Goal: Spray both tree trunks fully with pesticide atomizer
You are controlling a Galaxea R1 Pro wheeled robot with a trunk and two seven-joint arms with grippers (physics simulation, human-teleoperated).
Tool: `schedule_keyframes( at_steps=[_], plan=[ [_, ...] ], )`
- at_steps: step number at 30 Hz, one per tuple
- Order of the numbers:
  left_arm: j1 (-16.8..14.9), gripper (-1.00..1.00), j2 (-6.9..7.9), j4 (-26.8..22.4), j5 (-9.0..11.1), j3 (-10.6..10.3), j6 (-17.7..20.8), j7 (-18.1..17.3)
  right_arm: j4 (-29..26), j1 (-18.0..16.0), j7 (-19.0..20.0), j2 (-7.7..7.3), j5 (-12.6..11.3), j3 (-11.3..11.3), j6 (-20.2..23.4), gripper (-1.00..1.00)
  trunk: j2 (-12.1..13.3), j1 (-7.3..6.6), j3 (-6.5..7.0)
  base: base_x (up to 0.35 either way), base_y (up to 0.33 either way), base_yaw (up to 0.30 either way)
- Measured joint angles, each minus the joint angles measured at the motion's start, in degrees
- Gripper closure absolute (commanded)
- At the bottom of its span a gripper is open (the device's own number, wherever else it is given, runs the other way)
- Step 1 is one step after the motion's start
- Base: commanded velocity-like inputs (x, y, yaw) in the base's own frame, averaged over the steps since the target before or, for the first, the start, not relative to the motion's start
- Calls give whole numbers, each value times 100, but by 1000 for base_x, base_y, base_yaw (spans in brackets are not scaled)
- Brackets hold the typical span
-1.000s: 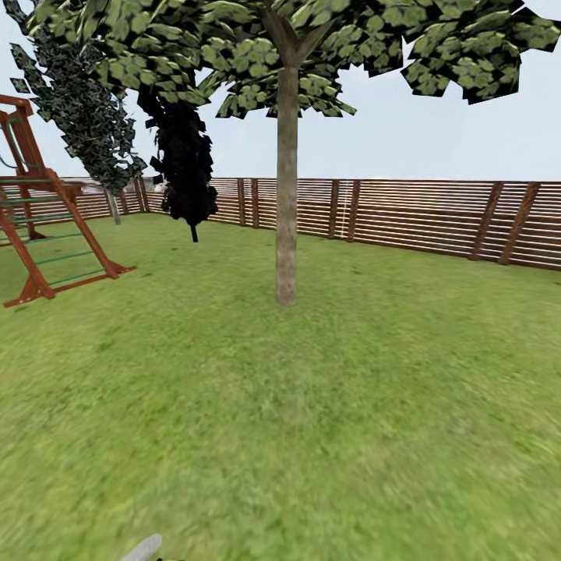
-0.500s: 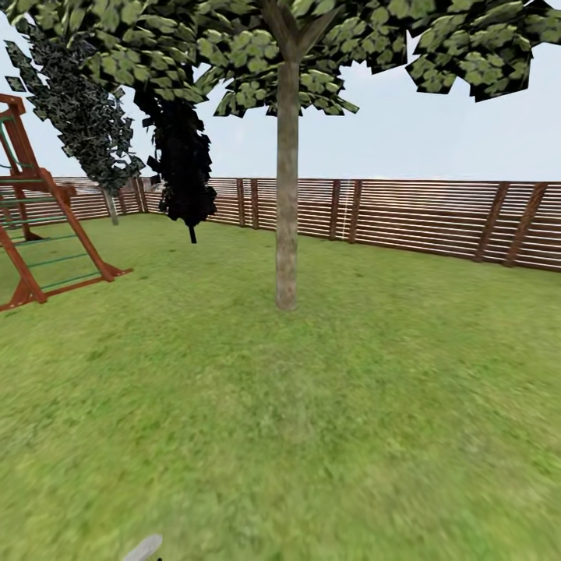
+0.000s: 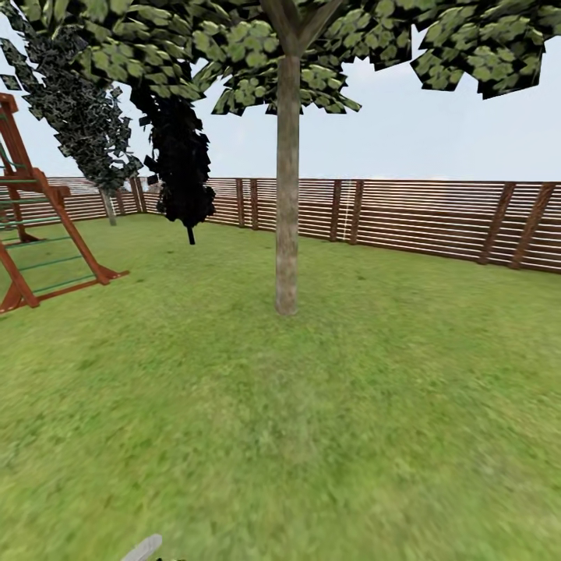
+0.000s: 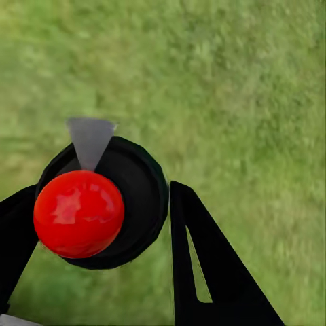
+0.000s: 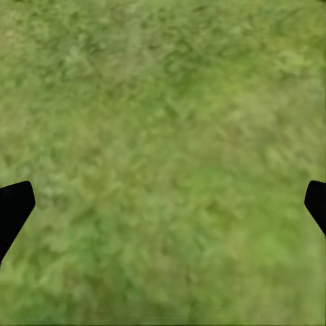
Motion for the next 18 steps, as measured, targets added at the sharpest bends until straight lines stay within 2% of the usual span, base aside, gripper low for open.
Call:
schedule_keyframes(
  at_steps=[18],
  plan=[
    [0,100,0,0,1,0,0,0,0,3,-7,8,0,-2,0,-100,0,0,0,321,0,0]
  ],
)
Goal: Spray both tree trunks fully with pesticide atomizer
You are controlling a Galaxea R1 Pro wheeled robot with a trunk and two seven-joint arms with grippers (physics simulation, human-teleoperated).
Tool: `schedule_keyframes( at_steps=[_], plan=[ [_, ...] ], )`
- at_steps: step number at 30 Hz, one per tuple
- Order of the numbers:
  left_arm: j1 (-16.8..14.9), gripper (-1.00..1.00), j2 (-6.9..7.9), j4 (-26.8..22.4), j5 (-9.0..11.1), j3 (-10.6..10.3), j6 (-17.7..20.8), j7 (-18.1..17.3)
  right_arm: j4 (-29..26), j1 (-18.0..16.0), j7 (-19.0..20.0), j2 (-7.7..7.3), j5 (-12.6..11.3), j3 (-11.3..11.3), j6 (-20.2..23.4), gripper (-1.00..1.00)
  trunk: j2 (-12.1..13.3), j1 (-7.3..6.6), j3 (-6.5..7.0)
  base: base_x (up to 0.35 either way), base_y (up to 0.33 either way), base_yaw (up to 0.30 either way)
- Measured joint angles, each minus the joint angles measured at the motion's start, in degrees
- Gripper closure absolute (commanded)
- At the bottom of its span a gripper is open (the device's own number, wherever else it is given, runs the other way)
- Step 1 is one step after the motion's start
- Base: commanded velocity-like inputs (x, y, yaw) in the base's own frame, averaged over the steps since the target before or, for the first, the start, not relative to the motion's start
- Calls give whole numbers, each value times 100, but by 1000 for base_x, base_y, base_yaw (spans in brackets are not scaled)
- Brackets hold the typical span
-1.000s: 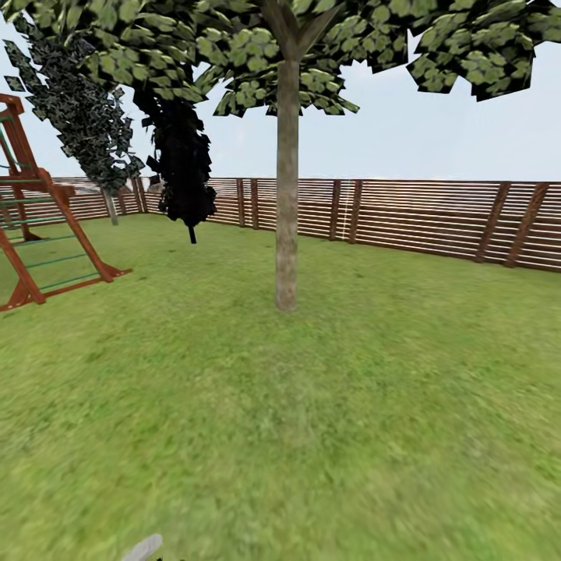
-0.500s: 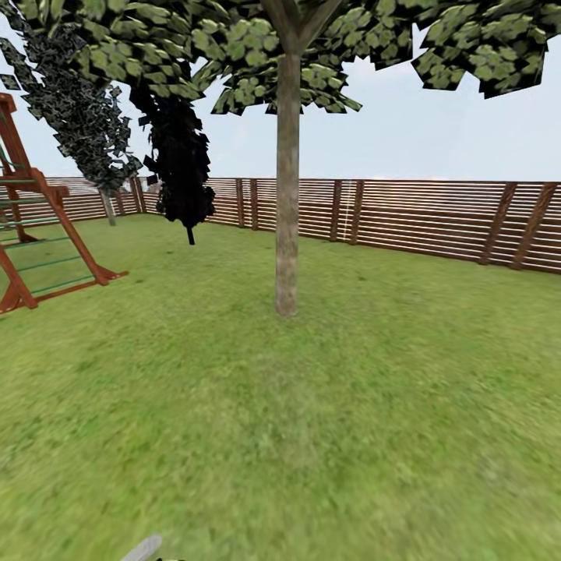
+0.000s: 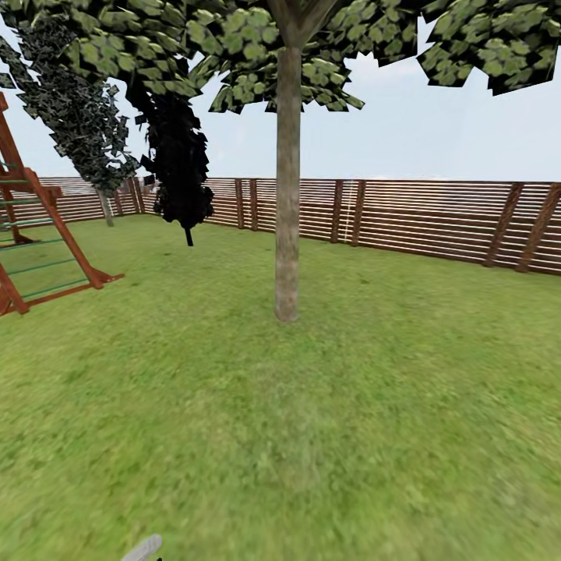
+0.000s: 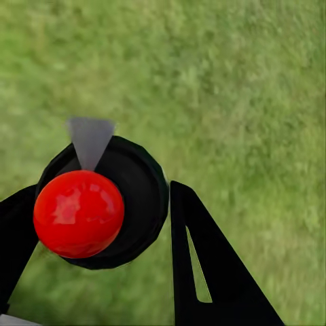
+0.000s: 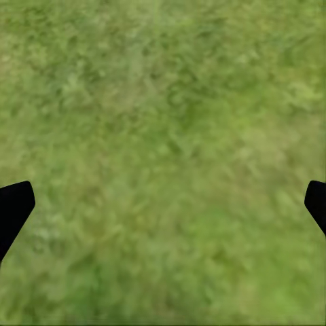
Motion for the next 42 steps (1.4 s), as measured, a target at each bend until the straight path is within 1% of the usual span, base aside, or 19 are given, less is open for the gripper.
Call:
schedule_keyframes(
  at_steps=[37,42],
  plan=[
    [0,100,0,0,-8,0,0,0,0,0,7,-8,0,0,0,-100,0,0,0,321,0,0],
    [0,100,0,0,-8,0,0,0,-4,-5,26,-26,0,0,0,-100,0,0,0,321,0,0]
  ],
)
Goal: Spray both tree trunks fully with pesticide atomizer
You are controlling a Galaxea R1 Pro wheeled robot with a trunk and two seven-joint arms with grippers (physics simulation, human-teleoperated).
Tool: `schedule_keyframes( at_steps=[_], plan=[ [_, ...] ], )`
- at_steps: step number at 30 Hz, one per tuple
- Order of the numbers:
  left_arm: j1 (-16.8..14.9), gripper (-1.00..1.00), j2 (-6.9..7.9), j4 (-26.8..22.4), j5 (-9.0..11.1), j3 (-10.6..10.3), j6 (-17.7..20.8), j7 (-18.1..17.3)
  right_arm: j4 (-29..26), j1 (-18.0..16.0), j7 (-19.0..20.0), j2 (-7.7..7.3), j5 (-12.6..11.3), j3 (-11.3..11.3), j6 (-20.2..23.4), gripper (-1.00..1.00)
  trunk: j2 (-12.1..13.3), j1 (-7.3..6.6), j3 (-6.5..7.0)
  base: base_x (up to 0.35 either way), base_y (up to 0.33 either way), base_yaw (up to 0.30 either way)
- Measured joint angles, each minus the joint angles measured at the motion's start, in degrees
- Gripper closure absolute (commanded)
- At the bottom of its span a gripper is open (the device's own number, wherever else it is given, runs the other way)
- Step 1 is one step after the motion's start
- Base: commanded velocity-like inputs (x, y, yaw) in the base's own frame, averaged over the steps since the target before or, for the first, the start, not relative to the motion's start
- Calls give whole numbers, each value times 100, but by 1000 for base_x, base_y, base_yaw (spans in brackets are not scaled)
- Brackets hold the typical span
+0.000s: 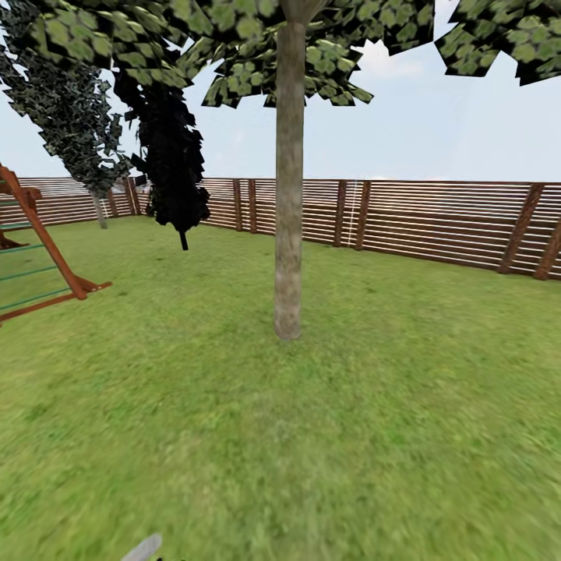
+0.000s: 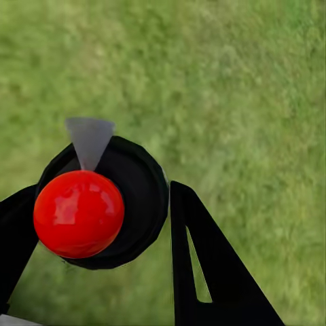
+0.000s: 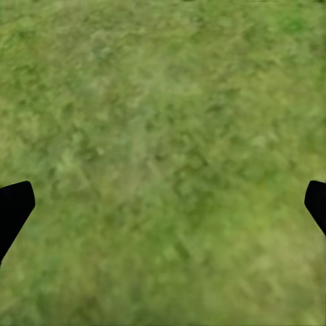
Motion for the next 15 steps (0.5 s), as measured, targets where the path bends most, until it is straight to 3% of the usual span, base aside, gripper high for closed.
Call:
schedule_keyframes(
  at_steps=[3,9,15],
  plan=[
    [0,100,0,0,-5,0,0,0,-3,1,0,-1,0,0,0,-100,0,0,0,321,0,-55],
    [0,100,0,0,-7,0,1,0,-5,4,-5,-8,-4,0,0,-100,0,0,0,321,0,-200],
    [0,100,0,0,0,0,0,0,-5,1,-14,4,-4,0,0,-100,0,0,0,321,0,-41]
  ],
)
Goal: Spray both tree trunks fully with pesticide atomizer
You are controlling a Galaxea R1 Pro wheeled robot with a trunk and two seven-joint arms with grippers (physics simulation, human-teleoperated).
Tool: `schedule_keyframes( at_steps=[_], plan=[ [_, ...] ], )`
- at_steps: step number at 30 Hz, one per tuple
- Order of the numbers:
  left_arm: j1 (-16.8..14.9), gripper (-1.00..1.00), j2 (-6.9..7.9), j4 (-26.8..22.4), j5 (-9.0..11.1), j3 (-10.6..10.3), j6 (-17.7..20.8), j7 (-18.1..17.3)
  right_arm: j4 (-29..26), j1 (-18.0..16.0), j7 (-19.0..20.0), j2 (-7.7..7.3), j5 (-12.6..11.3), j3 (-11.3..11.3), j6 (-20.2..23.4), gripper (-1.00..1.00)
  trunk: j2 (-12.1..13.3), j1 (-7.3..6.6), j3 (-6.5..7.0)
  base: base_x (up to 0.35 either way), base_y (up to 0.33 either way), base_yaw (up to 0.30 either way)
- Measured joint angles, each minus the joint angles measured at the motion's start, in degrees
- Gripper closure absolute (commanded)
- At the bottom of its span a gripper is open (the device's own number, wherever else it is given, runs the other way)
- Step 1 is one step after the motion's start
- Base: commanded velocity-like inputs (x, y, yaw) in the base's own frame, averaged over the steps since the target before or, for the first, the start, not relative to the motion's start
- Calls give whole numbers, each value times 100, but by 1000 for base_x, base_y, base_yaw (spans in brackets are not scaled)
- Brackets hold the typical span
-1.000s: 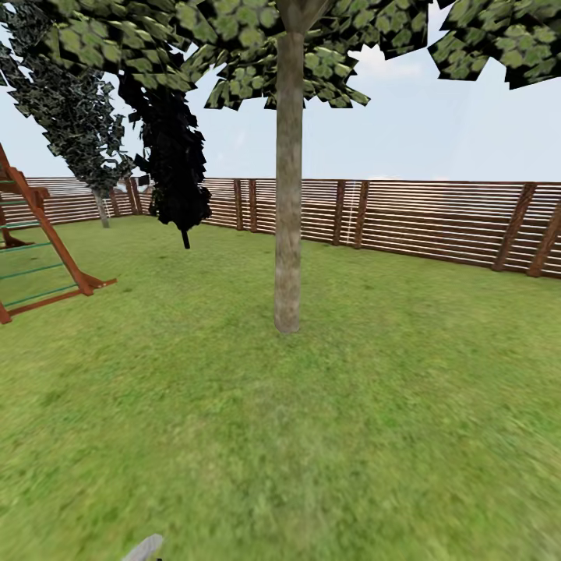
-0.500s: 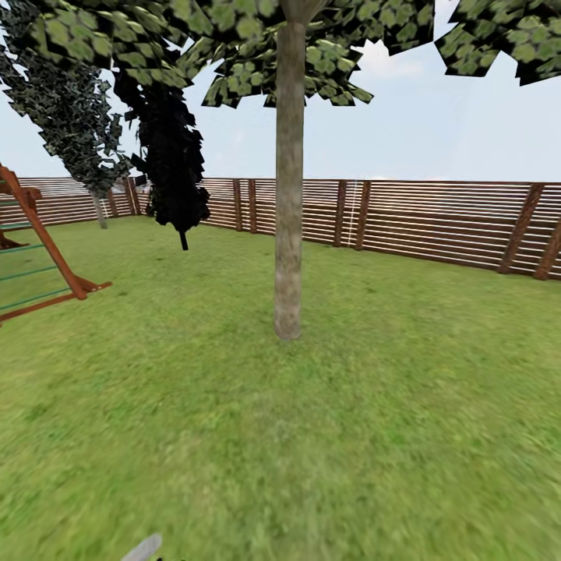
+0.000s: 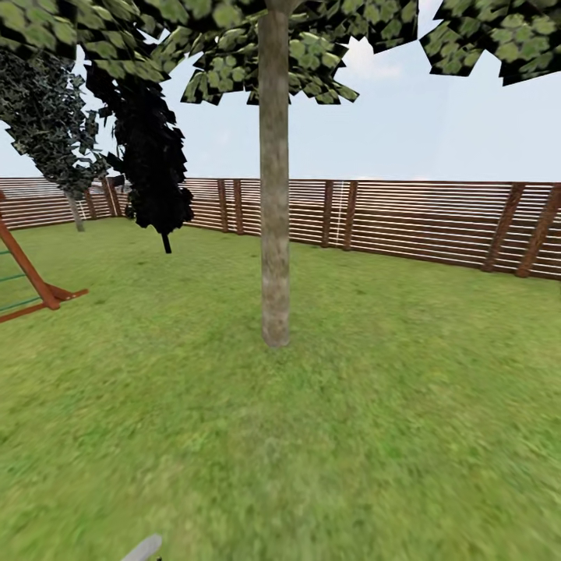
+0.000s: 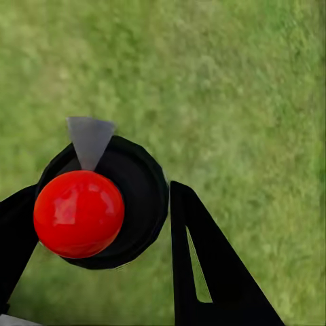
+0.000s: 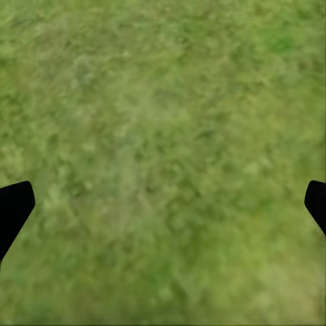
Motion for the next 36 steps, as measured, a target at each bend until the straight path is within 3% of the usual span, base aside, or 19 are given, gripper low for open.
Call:
schedule_keyframes(
  at_steps=[36],
  plan=[
    [0,100,0,0,-5,0,0,0,7,1,-5,8,4,-9,-9,-100,0,0,0,321,0,0]
  ],
)
